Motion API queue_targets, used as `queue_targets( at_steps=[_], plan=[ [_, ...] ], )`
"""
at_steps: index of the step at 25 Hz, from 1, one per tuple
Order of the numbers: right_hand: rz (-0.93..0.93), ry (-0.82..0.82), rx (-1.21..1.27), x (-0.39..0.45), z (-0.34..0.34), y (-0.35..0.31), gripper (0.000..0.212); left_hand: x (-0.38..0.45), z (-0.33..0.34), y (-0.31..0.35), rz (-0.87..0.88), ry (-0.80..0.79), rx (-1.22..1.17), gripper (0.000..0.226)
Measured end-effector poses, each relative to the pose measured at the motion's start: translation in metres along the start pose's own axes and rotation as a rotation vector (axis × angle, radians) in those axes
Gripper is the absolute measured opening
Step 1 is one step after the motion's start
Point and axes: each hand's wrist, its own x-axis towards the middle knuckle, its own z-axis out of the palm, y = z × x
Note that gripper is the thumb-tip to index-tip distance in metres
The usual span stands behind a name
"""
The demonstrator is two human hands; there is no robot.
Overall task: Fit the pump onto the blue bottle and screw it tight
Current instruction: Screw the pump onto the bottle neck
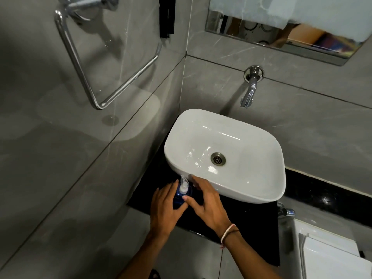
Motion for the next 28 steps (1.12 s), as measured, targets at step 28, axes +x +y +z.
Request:
queue_targets(
  at_steps=[28],
  plan=[
    [0.103, -0.077, -0.317, 0.076, 0.024, -0.087, 0.040, 0.024, -0.026, -0.028, -0.466, 0.023, -0.407, 0.065]
  ],
)
